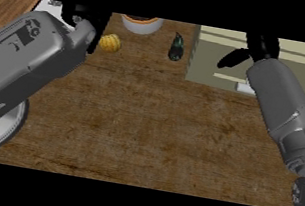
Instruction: Pick up the can, place it into the drawer and close the drawer
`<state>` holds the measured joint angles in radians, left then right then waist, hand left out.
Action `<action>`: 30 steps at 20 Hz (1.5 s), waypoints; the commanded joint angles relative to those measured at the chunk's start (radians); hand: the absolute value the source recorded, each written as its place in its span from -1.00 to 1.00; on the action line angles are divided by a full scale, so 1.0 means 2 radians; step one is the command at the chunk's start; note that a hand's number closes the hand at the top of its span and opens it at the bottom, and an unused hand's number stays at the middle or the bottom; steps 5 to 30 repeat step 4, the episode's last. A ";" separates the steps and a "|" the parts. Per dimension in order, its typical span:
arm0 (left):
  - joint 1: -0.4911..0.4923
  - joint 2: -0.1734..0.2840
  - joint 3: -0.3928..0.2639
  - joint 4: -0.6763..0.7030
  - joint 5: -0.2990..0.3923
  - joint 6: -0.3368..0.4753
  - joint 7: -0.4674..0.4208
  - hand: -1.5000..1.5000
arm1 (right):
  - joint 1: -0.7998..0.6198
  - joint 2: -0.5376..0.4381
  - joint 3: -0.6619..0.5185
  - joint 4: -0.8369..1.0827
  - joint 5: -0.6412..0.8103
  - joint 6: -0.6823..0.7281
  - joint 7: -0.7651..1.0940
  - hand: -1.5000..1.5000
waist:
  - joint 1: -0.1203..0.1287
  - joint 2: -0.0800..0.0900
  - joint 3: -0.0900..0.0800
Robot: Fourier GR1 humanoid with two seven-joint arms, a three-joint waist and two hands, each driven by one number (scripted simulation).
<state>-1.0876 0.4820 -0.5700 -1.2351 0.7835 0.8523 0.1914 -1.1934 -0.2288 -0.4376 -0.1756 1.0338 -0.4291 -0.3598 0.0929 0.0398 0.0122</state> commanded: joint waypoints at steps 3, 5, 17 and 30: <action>0.023 -0.005 -0.006 -0.030 -0.006 0.013 0.001 -1.00 | -0.035 0.010 -0.074 -0.010 -0.081 0.034 -0.020 -1.00 | 0.013 -0.003 -0.004; 0.039 0.000 -0.004 -0.029 -0.008 0.010 -0.007 -1.00 | -0.028 0.009 -0.080 -0.013 -0.086 0.028 -0.032 -1.00 | 0.010 -0.003 -0.004; 0.039 0.000 -0.004 -0.029 -0.008 0.010 -0.007 -1.00 | -0.028 0.009 -0.080 -0.013 -0.086 0.028 -0.032 -1.00 | 0.010 -0.003 -0.004; 0.039 0.000 -0.004 -0.029 -0.008 0.010 -0.007 -1.00 | -0.028 0.009 -0.080 -0.013 -0.086 0.028 -0.032 -1.00 | 0.010 -0.003 -0.004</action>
